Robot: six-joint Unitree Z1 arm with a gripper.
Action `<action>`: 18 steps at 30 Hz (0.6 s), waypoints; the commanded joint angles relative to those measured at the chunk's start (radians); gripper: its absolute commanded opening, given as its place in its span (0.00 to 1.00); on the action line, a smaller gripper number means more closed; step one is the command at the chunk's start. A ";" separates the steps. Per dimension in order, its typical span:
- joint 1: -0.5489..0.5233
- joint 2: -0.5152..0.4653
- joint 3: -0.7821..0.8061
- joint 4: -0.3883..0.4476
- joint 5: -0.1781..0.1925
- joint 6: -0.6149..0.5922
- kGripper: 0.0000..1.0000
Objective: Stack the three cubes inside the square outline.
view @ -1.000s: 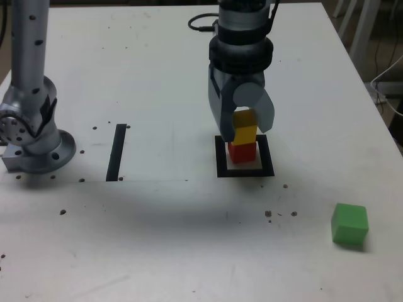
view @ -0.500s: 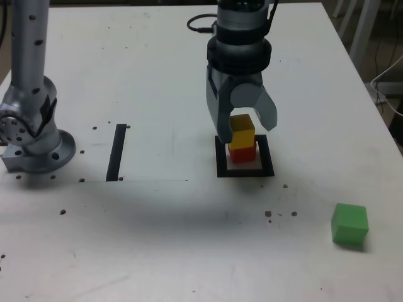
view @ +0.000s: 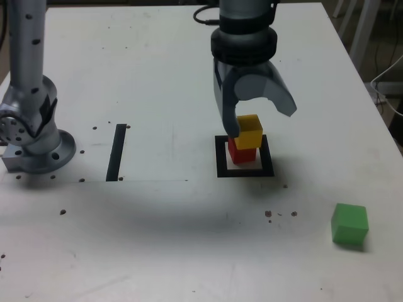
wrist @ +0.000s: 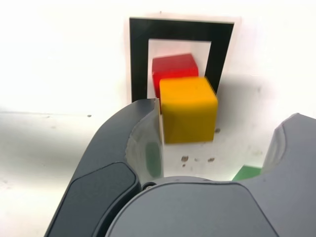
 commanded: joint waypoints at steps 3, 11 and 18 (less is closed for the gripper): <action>-0.057 -0.034 -0.027 0.040 0.026 -0.062 0.99; -0.154 -0.035 -0.083 0.094 0.090 -0.151 0.99; -0.243 -0.008 -0.167 0.112 0.137 -0.195 0.99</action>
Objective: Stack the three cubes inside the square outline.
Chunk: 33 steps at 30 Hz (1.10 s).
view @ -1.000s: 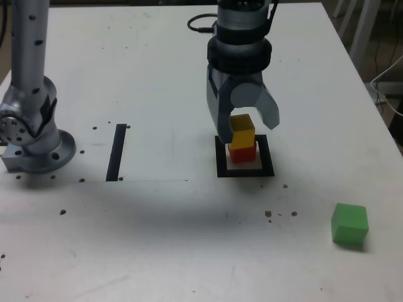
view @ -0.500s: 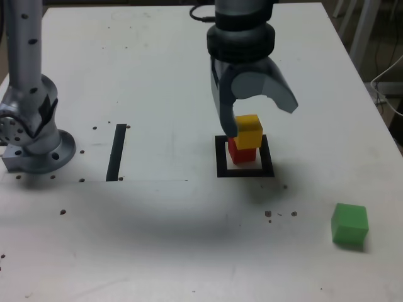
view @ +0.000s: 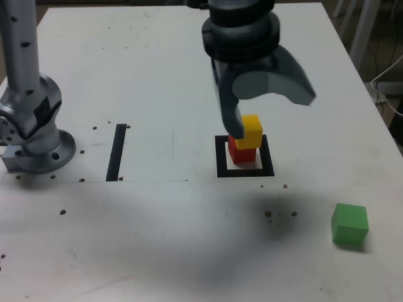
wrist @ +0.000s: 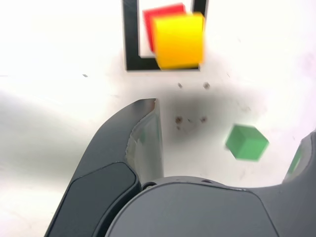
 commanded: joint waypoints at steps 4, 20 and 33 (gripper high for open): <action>-0.045 0.033 -0.046 0.010 0.010 -0.015 0.99; -0.097 0.185 -0.235 0.040 0.014 0.003 0.99; -0.120 0.345 -0.426 0.071 0.012 0.025 0.99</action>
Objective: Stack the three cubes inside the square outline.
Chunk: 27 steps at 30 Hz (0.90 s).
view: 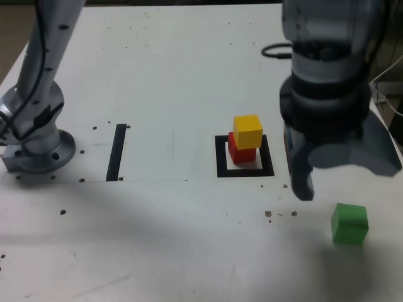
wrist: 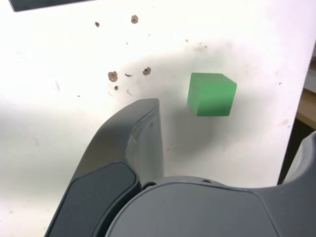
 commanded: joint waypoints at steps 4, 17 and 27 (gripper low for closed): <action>0.001 0.034 -0.019 -0.004 0.000 0.002 0.99; 0.019 0.138 -0.078 0.015 -0.011 0.034 0.98; 0.037 0.171 -0.123 0.044 -0.018 0.067 0.94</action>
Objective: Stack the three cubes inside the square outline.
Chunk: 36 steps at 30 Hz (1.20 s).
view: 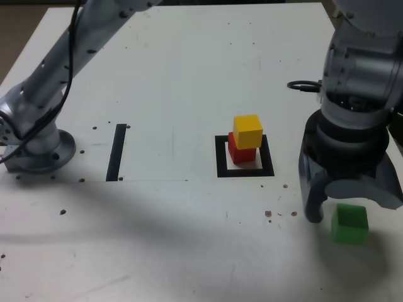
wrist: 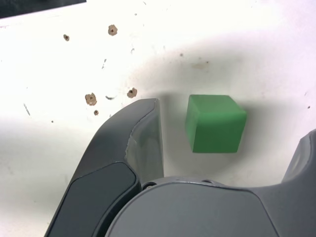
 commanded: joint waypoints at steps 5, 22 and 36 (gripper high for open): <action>0.015 0.023 -0.022 0.005 -0.018 0.034 0.90; 0.027 0.078 -0.052 0.001 -0.048 0.058 0.82; 0.031 0.070 -0.032 0.003 -0.059 0.052 0.49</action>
